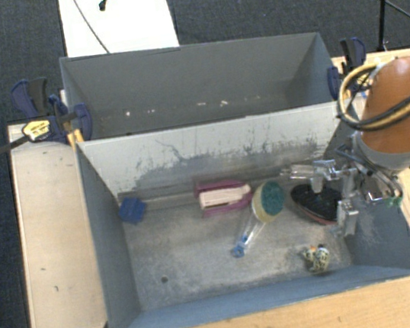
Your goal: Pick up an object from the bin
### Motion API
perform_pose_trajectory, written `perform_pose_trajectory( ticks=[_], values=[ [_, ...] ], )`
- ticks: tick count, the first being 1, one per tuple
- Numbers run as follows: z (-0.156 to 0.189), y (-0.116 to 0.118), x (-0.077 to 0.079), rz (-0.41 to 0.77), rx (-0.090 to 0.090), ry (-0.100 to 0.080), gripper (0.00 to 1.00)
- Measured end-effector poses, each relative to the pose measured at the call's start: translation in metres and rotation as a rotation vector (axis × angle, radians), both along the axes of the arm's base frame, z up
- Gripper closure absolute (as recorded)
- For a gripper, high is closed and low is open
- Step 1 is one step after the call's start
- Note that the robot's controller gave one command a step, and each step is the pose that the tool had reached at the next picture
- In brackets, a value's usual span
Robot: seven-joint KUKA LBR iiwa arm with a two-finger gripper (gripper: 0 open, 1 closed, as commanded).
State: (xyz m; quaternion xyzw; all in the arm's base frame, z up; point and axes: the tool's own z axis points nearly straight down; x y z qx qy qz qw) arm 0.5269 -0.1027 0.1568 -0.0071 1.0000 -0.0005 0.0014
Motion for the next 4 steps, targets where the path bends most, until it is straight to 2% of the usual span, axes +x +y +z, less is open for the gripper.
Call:
perform_pose_trajectory(
  ticks=[1, 2, 3, 4],
  values=[
    [-0.087, -0.017, -0.035, 0.714, 0.001, 0.003, 0.0],
    [-0.085, 0.033, -0.043, 0.774, -0.003, -0.01, 0.0],
    [-0.087, 0.03, -0.046, 0.772, 0.0, -0.002, 1.0],
    [0.12, 0.046, -0.023, 0.742, -0.005, -0.008, 1.0]
  ],
)
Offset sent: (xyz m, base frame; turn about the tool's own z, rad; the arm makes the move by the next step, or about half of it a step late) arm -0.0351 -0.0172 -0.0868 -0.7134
